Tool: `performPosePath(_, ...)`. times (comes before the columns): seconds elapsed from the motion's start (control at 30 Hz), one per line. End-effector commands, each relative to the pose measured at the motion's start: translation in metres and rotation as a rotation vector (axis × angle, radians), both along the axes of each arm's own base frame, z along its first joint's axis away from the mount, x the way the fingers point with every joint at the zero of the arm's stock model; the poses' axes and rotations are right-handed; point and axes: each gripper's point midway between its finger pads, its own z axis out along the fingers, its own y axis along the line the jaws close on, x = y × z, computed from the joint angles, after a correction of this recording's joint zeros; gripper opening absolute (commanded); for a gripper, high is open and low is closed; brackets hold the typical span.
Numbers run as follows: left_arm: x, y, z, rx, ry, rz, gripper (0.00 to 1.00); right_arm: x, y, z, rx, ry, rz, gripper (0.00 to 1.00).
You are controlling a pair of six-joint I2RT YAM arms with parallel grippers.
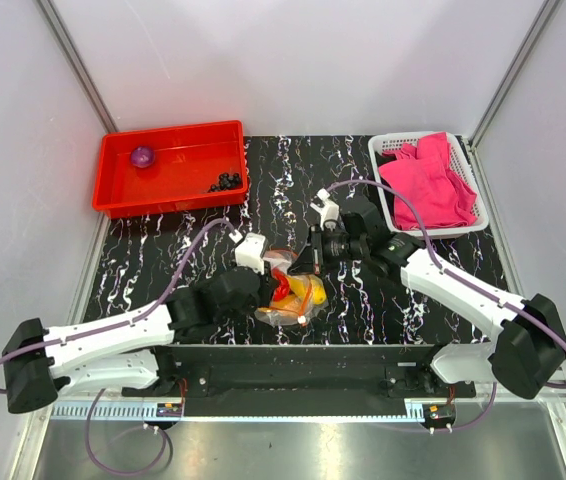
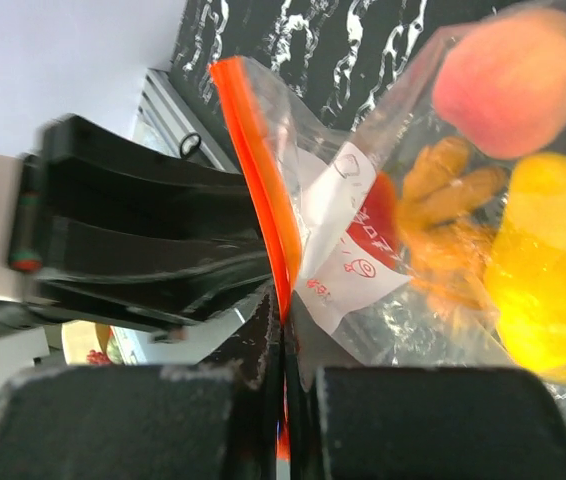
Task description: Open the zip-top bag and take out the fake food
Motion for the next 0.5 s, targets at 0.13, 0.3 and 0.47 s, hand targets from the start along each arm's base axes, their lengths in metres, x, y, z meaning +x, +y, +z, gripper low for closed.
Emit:
performPosePath(0.13,-0.016,-0.011,0.068,-0.199,-0.025,-0.094,0.00,-0.005,-0.011,-0.004,-0.033,-0.061,-0.009,0.00)
performPosePath(0.3,-0.031,-0.009,0.111,-0.347,-0.064,-0.155,0.00,0.001,-0.016,-0.009,-0.061,-0.080,-0.047,0.00)
performPosePath(0.47,-0.041,0.001,0.148,-0.420,-0.092,-0.189,0.00,0.008,-0.020,-0.013,-0.085,-0.092,-0.084,0.00)
